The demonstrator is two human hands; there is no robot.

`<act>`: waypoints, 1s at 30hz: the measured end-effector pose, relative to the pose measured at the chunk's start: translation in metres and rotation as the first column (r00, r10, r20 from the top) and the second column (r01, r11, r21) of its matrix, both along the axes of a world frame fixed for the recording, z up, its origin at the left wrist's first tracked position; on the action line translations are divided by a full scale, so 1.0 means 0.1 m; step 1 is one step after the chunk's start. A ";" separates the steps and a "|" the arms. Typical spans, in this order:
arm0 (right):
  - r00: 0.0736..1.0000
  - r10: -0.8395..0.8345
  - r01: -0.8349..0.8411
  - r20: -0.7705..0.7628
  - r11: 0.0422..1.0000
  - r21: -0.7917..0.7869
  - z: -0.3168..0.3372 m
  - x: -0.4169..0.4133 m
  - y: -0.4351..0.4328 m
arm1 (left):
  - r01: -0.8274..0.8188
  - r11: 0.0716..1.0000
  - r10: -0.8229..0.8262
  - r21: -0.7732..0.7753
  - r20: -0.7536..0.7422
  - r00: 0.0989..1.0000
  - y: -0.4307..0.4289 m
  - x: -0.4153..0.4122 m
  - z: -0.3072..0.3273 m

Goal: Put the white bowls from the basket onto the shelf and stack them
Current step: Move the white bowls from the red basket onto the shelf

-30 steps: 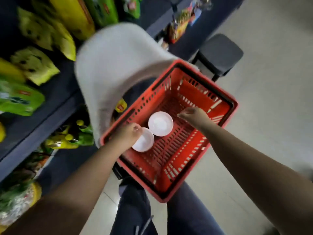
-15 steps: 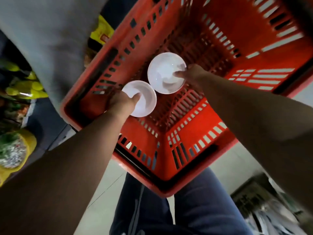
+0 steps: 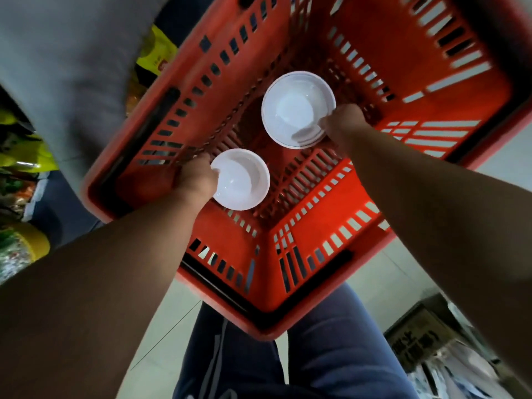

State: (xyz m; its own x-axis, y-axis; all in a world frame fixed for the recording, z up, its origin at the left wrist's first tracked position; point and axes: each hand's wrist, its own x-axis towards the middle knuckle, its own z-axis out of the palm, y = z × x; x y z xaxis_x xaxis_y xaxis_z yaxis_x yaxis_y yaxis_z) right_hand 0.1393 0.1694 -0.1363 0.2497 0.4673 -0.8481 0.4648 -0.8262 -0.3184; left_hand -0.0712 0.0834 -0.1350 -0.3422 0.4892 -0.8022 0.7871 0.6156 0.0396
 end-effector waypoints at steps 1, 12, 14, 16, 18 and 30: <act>0.999 -0.038 0.038 -0.005 0.999 0.018 0.09 0.01 0.01 | -0.067 0.998 0.066 0.021 0.044 0.997 0.00 0.02 0.06; 0.936 -0.006 0.129 -0.353 0.936 0.326 2.02 -0.06 -0.05 | -0.776 0.598 0.621 0.198 0.497 0.606 -0.34 -0.12 1.76; 0.917 0.036 0.128 -0.398 0.916 0.379 2.41 -0.15 -0.10 | -0.801 0.528 0.601 0.282 0.543 0.586 -0.43 -0.24 2.14; 0.891 0.085 0.124 -0.447 0.900 0.418 2.77 -0.26 -0.18 | -0.815 0.451 0.577 0.363 0.578 0.577 -0.55 -0.40 2.55; 0.852 0.122 0.129 -0.509 0.894 0.430 3.10 -0.40 -0.27 | -0.809 0.409 0.551 0.422 0.592 0.588 -0.69 -0.58 2.88; 0.694 0.409 0.076 -0.593 0.777 0.625 4.72 -1.96 -1.25 | -0.795 0.205 0.421 0.571 0.682 0.598 -1.99 -2.13 4.47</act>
